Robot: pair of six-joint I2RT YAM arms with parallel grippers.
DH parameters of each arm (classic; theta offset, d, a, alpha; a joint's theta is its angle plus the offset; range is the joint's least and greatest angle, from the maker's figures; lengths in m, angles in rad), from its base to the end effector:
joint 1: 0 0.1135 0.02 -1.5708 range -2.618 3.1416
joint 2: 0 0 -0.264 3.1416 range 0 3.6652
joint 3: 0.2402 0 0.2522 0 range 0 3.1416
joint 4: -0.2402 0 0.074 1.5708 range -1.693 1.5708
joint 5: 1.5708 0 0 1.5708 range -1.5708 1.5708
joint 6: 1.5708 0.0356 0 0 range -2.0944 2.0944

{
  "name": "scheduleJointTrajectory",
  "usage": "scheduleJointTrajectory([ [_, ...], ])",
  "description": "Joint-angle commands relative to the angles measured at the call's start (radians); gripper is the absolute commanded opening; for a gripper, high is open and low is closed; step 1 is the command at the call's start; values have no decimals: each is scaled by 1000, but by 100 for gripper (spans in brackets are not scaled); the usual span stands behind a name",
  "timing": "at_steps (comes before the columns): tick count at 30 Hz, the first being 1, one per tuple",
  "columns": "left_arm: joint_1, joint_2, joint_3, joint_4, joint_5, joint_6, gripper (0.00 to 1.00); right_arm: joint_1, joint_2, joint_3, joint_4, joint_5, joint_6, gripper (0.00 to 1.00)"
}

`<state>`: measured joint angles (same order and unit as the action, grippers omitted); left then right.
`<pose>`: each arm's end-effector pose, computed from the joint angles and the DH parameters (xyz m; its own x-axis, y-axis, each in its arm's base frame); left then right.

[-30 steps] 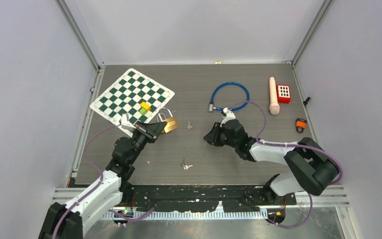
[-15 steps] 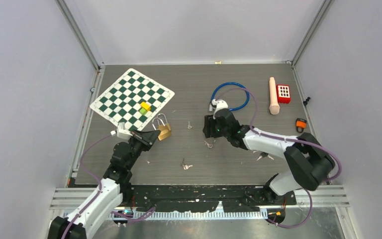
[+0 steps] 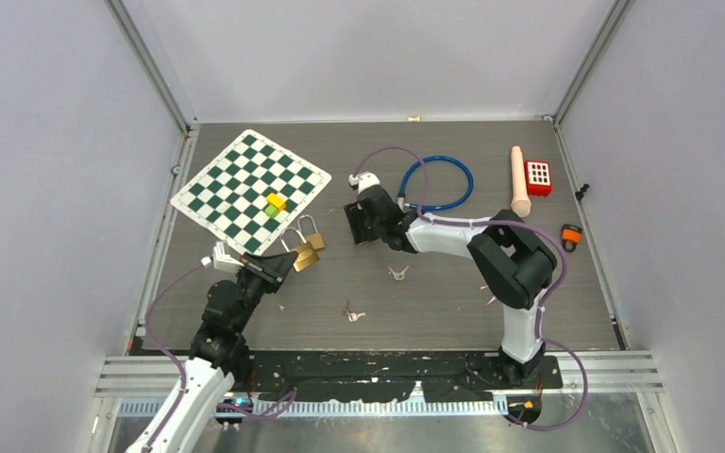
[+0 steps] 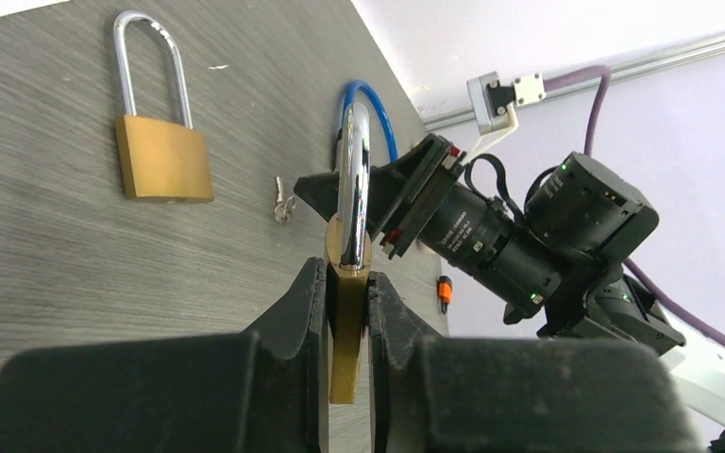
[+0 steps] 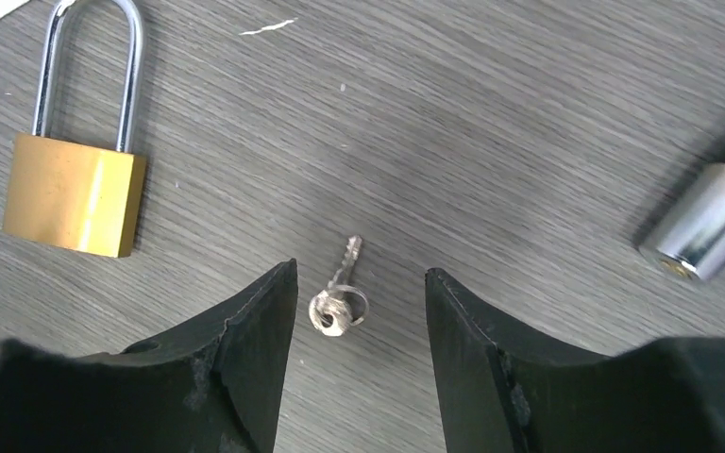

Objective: Unlock with the key

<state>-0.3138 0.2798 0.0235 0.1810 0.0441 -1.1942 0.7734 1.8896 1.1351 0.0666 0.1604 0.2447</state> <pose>0.1210 -0.0409 0.1741 -0.3520 -0.8625 -0.3636 0.0623 0.3661 -0.9285 0.2949 0.2800 0.1708 -0.5865 -0.2383 -0.7741 -0.4733 0.8764 0.0888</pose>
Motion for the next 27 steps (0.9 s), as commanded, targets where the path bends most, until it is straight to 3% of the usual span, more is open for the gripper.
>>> scheduleJointTrajectory([
  [1,6,-29,33,51,-16,1,0,50,51,107,-89,68,-64,58],
  [10,7,-1,31,77,-1,-8,0,74,59,71,-220,121,-67,43],
  [13,7,3,32,82,-1,-10,0,84,38,62,-258,110,-98,33],
  [22,7,52,32,129,18,-25,0,119,-118,-115,-255,-44,-178,6],
  [27,7,80,35,157,22,-30,0,122,-239,-211,-247,-142,-188,5],
])
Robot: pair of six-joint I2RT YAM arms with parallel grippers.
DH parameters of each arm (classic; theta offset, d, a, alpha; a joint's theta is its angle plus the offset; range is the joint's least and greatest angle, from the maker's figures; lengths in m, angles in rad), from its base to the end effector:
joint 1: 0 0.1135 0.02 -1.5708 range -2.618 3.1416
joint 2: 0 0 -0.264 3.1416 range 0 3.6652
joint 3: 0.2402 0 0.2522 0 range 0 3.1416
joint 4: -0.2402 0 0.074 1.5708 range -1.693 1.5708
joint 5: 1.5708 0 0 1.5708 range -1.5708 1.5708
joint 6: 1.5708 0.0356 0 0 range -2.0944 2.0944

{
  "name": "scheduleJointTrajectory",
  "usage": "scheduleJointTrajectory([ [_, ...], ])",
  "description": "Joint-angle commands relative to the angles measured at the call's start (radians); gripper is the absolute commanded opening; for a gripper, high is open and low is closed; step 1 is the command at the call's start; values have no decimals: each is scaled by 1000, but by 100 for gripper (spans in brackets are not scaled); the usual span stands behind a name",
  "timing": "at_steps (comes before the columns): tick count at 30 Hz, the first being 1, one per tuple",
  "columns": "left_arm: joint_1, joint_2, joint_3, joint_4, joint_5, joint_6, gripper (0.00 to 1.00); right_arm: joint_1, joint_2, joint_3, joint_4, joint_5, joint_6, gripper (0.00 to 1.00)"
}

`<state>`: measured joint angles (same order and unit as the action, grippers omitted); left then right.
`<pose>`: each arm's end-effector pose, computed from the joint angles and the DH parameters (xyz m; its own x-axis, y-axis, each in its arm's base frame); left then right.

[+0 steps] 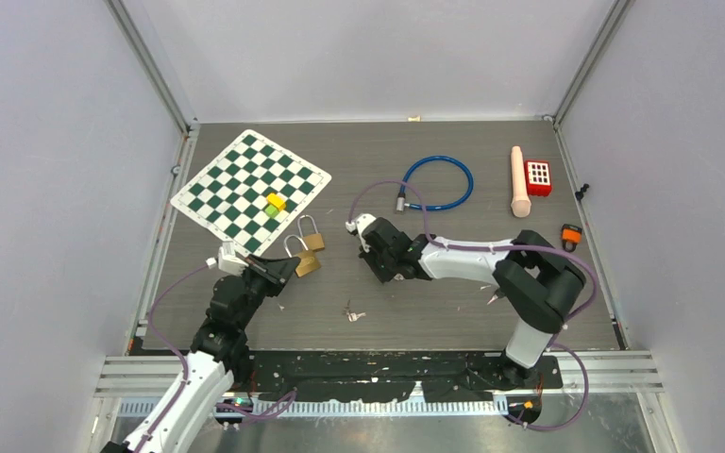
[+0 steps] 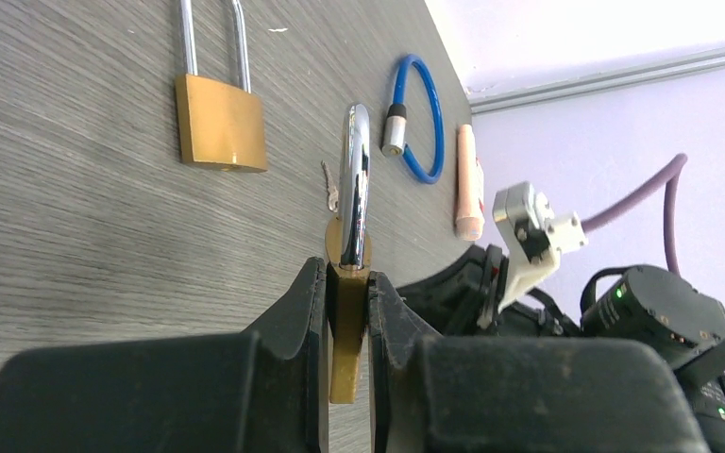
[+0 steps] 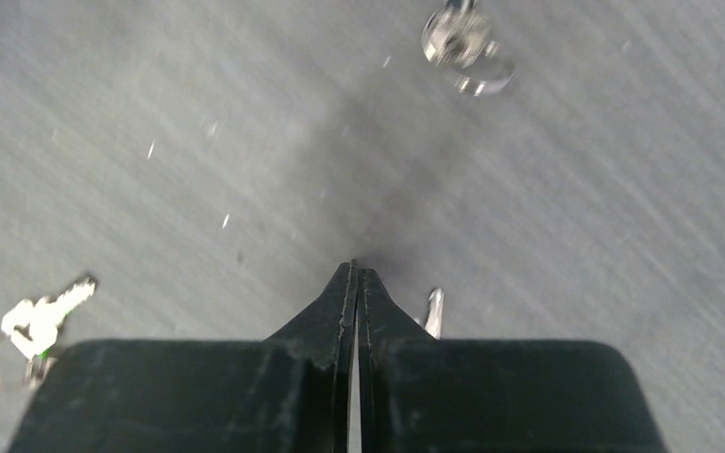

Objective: Unlock with the key

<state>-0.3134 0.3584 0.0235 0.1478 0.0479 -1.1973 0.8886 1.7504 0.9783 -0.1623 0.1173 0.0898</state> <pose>0.1246 -0.0422 0.1619 -0.3929 -0.8503 -0.3502 -0.0361 0.3948 -0.9181 0.2236 0.2687 0.1574 -0.5702 -0.5607 -0.6004 -0.6786 0.7334 -0.0404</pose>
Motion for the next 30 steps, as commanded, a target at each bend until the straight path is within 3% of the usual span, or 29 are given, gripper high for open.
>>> scheduleJointTrajectory([
  [1,6,7,34,194,18,-27,0,6,-120,-66,-17,-99,-23,6],
  [2,7,11,34,198,17,-27,0,4,-126,-69,-6,-97,-18,7],
  [8,8,27,35,214,24,-31,0,-75,-86,4,74,-145,72,38],
  [12,8,14,34,204,20,-30,0,-105,-5,89,116,-167,67,48],
  [21,10,-5,27,186,18,-30,0,-113,164,238,81,-63,-9,51],
  [30,11,7,28,196,19,-31,0,-86,189,242,17,-4,-75,42],
])
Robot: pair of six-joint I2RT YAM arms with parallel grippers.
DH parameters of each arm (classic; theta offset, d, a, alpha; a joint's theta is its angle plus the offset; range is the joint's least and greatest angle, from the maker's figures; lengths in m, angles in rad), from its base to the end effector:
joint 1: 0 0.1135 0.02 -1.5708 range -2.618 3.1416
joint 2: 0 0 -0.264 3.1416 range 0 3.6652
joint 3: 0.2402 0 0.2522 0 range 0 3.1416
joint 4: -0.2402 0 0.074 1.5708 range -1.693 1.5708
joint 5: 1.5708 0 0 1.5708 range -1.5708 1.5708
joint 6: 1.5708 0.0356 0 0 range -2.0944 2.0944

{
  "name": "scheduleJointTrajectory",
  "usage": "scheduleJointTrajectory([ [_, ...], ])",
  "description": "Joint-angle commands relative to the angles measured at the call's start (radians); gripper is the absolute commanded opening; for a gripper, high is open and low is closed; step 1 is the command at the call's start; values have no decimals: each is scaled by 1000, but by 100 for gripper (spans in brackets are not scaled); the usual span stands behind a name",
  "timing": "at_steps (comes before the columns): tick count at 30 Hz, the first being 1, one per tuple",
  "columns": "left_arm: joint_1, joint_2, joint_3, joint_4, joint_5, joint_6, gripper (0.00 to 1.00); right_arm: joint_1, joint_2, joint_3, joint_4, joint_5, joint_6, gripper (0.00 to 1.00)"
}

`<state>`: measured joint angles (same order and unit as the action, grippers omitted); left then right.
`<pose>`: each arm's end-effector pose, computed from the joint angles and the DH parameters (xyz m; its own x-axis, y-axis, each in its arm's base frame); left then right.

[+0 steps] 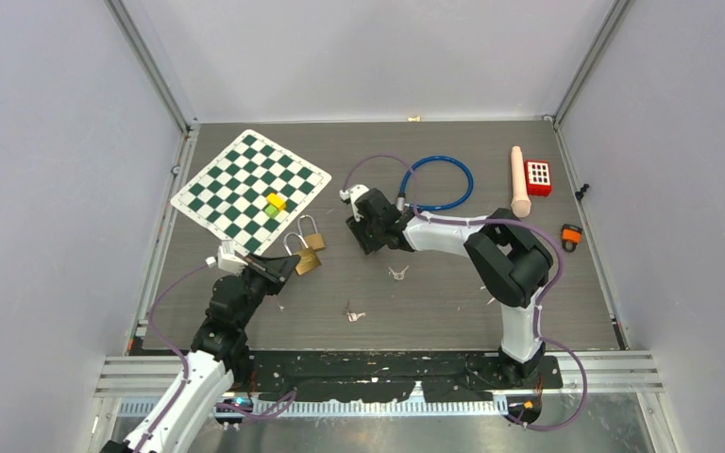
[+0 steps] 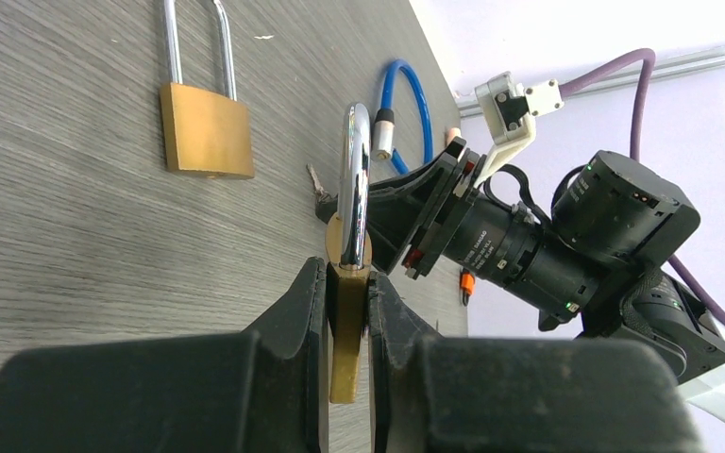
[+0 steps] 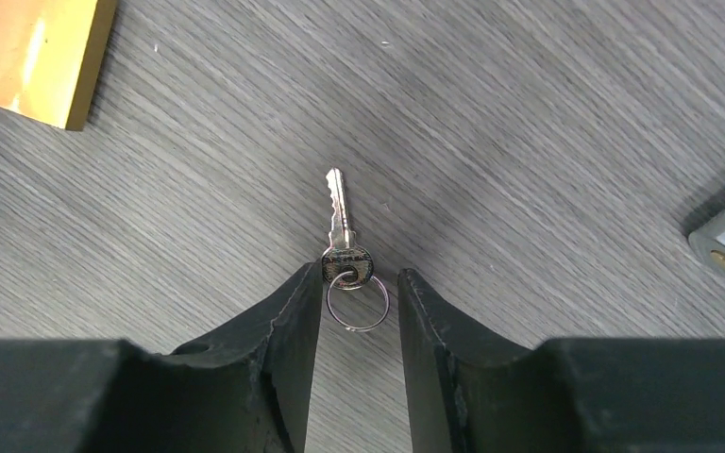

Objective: Unlock with the key

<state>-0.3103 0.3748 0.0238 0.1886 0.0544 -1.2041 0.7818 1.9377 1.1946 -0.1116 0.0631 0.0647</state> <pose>0.1261 -0.0425 0.1645 -0.3875 -0.8546 -0.3456 -0.0161 0.3811 -0.9244 0.2908 0.2856 0.1558 -0.5778 -0.4827 -0.6582 -0.6377 0.7702 -0.0050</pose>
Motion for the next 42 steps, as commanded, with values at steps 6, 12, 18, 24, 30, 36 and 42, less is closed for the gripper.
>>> scheduleJointTrajectory([
  [6,10,9,29,174,26,-29,0,30,36,48,-56,34,-77,31],
  [12,9,3,28,176,22,-36,0,32,12,39,-52,20,-96,8],
  [18,10,14,33,206,26,-51,0,31,-181,-135,38,-100,-27,5],
  [24,10,62,27,310,50,-100,0,31,-364,-307,166,-208,57,5],
  [30,10,136,47,443,75,-138,0,30,-546,-499,423,-336,251,5],
  [36,10,173,69,516,85,-182,0,30,-689,-660,721,-356,413,5],
  [42,8,208,105,600,80,-248,0,43,-700,-749,1104,-384,647,5],
])
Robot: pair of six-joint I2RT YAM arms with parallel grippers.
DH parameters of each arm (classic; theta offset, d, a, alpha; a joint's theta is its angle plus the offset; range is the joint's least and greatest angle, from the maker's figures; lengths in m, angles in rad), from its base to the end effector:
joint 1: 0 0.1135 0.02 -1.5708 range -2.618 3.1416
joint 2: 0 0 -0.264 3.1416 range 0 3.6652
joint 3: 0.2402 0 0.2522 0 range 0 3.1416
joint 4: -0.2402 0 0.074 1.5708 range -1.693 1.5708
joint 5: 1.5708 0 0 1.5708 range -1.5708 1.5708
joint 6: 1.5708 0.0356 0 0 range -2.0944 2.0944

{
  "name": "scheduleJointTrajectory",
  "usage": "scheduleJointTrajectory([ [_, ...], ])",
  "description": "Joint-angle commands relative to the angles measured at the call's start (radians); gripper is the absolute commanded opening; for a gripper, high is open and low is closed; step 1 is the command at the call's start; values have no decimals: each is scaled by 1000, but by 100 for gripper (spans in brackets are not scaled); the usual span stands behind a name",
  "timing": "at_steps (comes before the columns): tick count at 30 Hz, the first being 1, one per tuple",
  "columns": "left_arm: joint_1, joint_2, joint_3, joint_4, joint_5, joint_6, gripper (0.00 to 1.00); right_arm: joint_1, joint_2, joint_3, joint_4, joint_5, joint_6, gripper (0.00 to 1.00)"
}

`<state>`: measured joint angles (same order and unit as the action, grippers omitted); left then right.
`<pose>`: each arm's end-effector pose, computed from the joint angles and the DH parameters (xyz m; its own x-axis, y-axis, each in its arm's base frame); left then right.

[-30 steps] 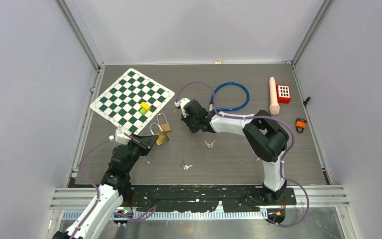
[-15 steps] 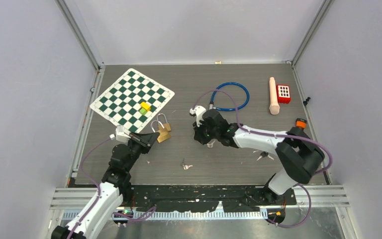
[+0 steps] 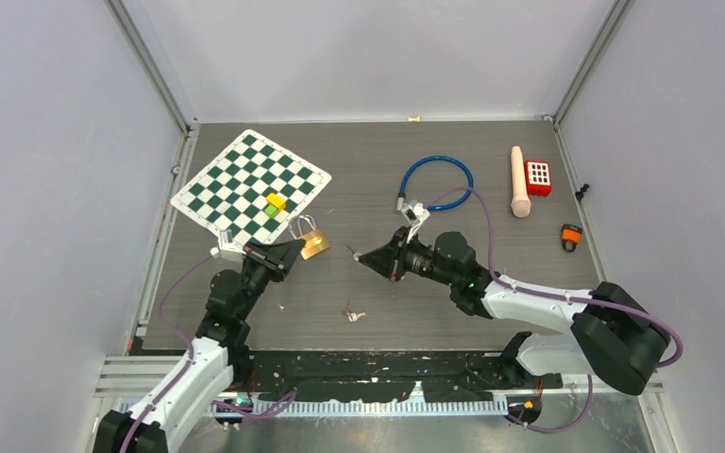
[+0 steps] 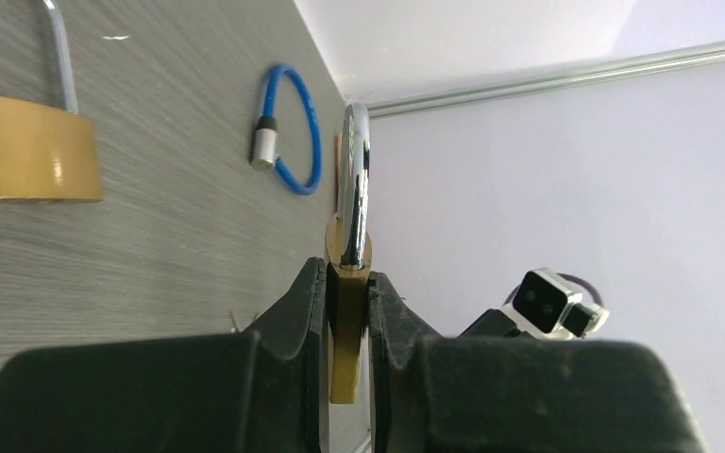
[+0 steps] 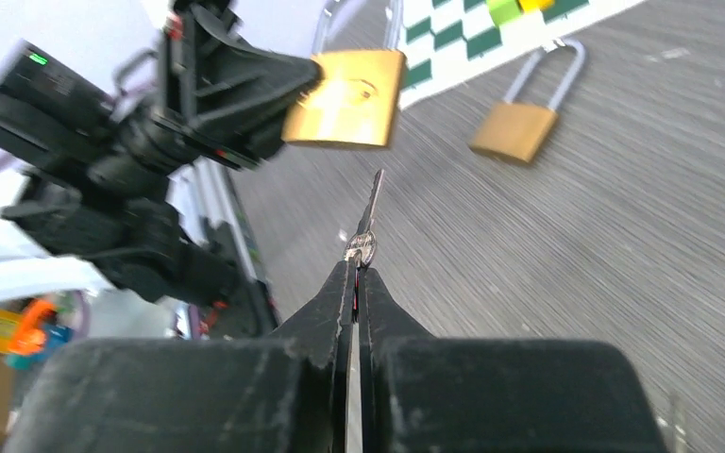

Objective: Unlock with the key

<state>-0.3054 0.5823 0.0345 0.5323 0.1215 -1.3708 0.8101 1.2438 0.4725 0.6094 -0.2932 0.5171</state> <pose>0.1410 -0.0490 0.1806 -0.4087 -0.8912 -0.1968 0.0678 0.1854 -0.9803 0.1713 0.1949 0.2184 -0.5366 0.1227 -0.8349 -0.7188 0.4518 0.5284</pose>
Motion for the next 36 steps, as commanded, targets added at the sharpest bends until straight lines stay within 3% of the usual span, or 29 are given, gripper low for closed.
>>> scheduleJointTrajectory([
  [1,3,3,101,264,11,-95,0,19,8,-30,413,-14,204,5],
  [12,-3,4,180,282,-42,-224,0,84,115,69,559,73,209,5],
  [36,-19,3,216,307,-44,-248,0,136,192,181,460,107,168,5],
])
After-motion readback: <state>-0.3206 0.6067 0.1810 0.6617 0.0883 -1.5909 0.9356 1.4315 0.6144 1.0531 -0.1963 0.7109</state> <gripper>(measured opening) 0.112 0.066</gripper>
